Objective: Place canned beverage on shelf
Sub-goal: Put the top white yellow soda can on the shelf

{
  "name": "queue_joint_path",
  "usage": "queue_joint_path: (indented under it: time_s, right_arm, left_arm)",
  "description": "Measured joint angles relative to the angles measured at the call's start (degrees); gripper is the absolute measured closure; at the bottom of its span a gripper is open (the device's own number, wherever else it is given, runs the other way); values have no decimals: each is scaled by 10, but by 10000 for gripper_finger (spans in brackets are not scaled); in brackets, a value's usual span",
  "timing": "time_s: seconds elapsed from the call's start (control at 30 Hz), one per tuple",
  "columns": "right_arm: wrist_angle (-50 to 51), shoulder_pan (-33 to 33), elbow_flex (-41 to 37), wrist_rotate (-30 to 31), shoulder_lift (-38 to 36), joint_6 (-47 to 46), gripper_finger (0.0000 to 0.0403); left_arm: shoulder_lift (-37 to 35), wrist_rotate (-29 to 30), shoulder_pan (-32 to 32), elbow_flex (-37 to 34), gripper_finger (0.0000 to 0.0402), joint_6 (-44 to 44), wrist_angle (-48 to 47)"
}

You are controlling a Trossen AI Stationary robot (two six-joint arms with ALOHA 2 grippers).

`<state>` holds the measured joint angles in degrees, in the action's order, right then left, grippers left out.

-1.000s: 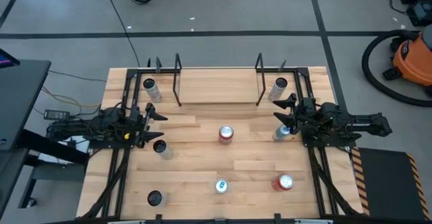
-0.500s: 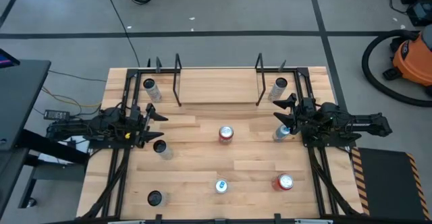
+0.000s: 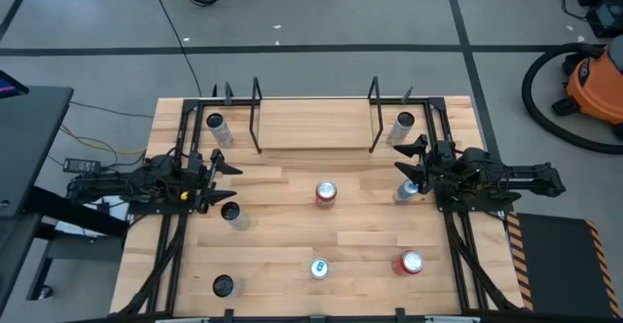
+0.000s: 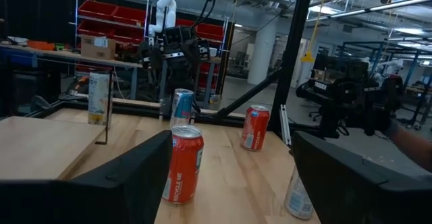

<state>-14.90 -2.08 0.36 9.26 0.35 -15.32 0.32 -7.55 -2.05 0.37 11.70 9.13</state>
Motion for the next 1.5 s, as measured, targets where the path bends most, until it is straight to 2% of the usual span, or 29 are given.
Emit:
queue_joint_path:
  time_s: [0.2, 0.47, 0.9, 1.03, 1.2, 1.5]
  right_arm:
    - [0, 0, 0, 16, 0, 0, 102]
    - [-13, 0, 0, 56, 0, 0, 102]
    - [-74, 0, 6, 56, 0, 59, 102]
    - [-36, 0, 37, 92, 0, 76, 102]
    - [53, 0, 85, 177, 11, 85, 102]
    - [191, 0, 194, 297, 71, 85, 102]
  left_arm:
    - [0, 0, 0, 0, 92, 43, 0]
    - [0, 0, 0, 0, 92, 42, 0]
    - [0, 0, 0, 0, 92, 27, 1]
    - [0, 0, 0, 0, 92, 27, 2]
    - [0, 0, 0, 0, 92, 27, 12]
    - [0, 0, 0, 0, 92, 22, 34]
